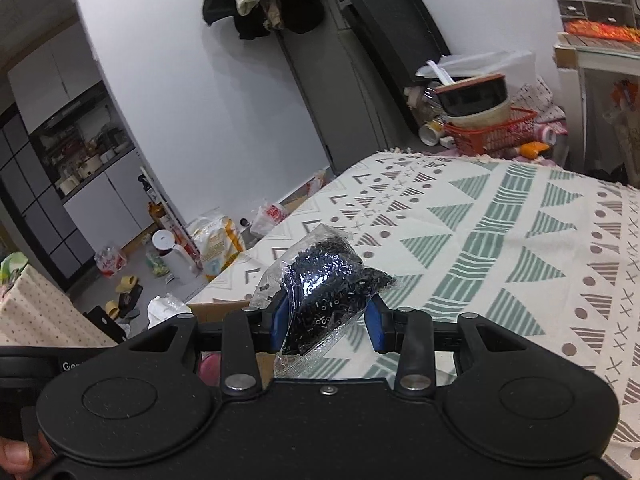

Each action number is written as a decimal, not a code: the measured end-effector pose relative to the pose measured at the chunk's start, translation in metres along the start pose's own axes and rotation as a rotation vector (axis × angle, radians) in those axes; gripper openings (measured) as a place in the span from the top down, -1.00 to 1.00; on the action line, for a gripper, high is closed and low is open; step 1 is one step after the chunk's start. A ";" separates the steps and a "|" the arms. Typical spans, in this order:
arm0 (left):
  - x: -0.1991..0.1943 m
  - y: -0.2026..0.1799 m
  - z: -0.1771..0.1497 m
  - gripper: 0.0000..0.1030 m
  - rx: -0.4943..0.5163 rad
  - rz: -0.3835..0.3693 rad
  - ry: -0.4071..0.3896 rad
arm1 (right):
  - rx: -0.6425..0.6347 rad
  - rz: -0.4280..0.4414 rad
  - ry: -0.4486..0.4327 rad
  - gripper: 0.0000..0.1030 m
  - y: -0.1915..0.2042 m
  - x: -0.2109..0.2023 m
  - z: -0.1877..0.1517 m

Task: Organize soft objects
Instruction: 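Grasp the white wrapped item with the left tool and lift it, then carry both items into the box and open both tools to release them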

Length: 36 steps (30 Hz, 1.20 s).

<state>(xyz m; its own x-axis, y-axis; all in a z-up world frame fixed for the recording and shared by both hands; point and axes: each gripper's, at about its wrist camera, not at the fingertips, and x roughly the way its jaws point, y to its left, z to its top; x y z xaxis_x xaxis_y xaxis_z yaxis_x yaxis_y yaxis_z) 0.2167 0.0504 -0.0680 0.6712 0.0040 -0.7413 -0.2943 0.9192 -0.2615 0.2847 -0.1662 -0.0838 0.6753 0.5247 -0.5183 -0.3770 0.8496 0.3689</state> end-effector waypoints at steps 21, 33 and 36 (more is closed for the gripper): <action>0.031 0.062 -0.008 0.61 -0.044 -0.021 0.128 | -0.019 0.056 0.082 0.25 0.050 0.036 -0.020; 0.043 0.103 -0.001 0.60 -0.109 0.002 0.177 | -0.048 0.090 0.136 0.25 0.081 0.067 -0.025; 0.042 0.112 0.004 0.55 -0.125 0.007 0.173 | -0.060 0.097 0.153 0.21 0.089 0.071 -0.028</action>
<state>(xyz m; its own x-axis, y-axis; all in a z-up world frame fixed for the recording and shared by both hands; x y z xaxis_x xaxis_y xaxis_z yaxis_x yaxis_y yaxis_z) 0.2144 0.1554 -0.1257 0.5452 -0.0677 -0.8356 -0.3877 0.8634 -0.3229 0.2815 -0.0515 -0.1095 0.5311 0.6028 -0.5954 -0.4763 0.7936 0.3786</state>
